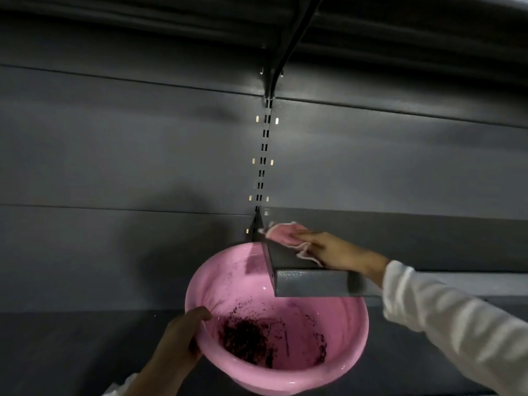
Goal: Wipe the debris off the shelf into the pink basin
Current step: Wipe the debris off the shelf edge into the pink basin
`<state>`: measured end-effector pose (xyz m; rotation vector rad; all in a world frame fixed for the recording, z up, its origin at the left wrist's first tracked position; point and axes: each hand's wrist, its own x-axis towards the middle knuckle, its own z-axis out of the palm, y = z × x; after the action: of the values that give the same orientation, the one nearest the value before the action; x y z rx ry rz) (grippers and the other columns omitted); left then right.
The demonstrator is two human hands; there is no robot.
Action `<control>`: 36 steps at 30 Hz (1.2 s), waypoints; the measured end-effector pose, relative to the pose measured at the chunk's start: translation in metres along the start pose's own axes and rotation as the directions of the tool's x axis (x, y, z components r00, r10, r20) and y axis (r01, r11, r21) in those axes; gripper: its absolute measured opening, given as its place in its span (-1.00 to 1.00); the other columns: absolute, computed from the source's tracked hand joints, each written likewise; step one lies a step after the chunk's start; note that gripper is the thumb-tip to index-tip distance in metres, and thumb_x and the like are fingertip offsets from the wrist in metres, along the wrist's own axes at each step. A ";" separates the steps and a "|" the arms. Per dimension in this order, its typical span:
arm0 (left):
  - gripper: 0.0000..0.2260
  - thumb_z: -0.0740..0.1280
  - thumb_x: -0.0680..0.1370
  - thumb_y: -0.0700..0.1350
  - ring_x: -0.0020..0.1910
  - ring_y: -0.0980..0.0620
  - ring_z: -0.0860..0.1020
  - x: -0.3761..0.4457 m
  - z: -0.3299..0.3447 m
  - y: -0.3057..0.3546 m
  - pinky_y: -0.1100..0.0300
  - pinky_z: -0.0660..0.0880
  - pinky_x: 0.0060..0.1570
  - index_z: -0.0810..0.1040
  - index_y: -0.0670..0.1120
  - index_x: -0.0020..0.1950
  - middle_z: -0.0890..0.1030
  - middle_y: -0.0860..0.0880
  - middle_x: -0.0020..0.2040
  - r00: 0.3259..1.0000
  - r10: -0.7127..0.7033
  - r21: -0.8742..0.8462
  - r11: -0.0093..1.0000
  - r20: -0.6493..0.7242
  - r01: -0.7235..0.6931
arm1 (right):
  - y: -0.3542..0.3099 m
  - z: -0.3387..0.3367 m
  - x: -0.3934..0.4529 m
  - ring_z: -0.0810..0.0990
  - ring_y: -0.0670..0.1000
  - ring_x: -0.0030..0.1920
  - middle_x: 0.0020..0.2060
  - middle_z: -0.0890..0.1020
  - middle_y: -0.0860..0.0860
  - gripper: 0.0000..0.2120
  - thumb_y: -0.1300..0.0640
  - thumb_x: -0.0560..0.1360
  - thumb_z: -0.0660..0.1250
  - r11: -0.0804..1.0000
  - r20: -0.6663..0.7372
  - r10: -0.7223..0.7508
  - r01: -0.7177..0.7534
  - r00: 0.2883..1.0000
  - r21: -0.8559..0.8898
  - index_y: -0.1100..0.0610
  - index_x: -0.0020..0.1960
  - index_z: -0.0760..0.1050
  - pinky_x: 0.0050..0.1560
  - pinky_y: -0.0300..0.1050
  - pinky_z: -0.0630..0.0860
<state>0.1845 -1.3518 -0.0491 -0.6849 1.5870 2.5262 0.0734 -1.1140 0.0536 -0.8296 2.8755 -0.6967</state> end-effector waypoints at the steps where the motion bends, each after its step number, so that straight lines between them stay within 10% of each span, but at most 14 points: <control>1: -0.66 0.21 0.43 -0.39 -0.05 -0.28 0.50 0.001 0.000 0.000 -0.06 0.48 -0.15 0.41 -0.41 0.20 0.51 -0.37 0.07 1.000 -0.009 -0.001 1.000 -0.002 0.009 | -0.011 0.007 0.006 0.26 0.09 0.44 0.44 0.27 0.16 -0.59 0.43 0.54 0.07 0.999 0.009 -0.034 0.034 0.999 0.007 0.25 0.36 0.31 0.28 -0.52 0.07; 8: -0.73 0.24 0.40 -0.39 0.01 -0.29 0.52 0.005 0.000 -0.001 -0.03 0.47 -0.06 0.49 -0.36 0.09 0.54 -0.40 0.09 0.999 -0.025 0.018 1.000 -0.021 0.025 | -0.076 0.042 0.039 0.52 0.21 0.22 0.28 0.50 0.22 -0.62 0.41 0.54 0.05 0.982 0.070 -0.189 0.186 0.980 0.037 0.26 0.30 0.40 0.31 0.05 0.41; 14: -0.76 0.24 0.41 -0.37 -0.01 -0.29 0.53 0.005 0.000 0.001 0.00 0.48 -0.20 0.48 -0.33 0.07 0.56 -0.36 0.05 1.000 -0.018 0.030 0.999 0.005 0.018 | -0.026 -0.008 0.011 0.58 -0.27 -0.24 0.04 0.60 0.18 -0.67 0.39 0.56 0.08 0.950 -0.207 -0.012 0.076 0.978 0.303 0.30 0.30 0.39 -0.33 -0.64 0.37; 23: -0.77 0.21 0.45 -0.38 0.07 -0.34 0.50 -0.002 0.015 -0.010 -0.18 0.45 0.12 0.46 -0.35 0.10 0.54 -0.39 0.06 0.999 -0.021 0.082 0.996 -0.037 0.024 | 0.071 -0.040 -0.039 0.32 0.00 0.39 0.40 0.35 0.17 -0.62 0.39 0.55 0.08 0.992 -0.133 0.123 -0.125 0.983 -0.008 0.26 0.35 0.33 0.28 -0.41 0.13; 31: -0.85 0.20 0.43 -0.41 0.02 -0.35 0.52 0.001 0.010 -0.007 -0.13 0.49 0.02 0.51 -0.34 -0.06 0.57 -0.38 -0.01 0.996 -0.001 0.063 0.998 -0.094 0.007 | -0.009 0.010 0.009 0.30 -0.01 0.40 0.41 0.33 0.18 -0.60 0.47 0.52 0.06 0.991 -0.009 -0.132 0.132 0.991 0.020 0.30 0.33 0.34 0.22 -0.58 0.07; 36: -0.81 0.20 0.43 -0.40 0.06 -0.34 0.51 0.013 -0.015 0.005 -0.10 0.47 0.01 0.52 -0.37 -0.01 0.55 -0.38 0.05 0.998 -0.027 0.024 0.999 -0.061 0.028 | -0.054 0.032 0.029 0.33 0.08 0.40 0.40 0.36 0.17 -0.60 0.44 0.53 0.05 0.991 -0.004 -0.131 0.131 0.991 0.036 0.25 0.34 0.35 0.40 -0.26 0.17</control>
<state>0.1763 -1.3690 -0.0560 -0.7823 1.6140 2.4846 0.0817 -1.1825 0.0510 -1.0202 2.8209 -0.7592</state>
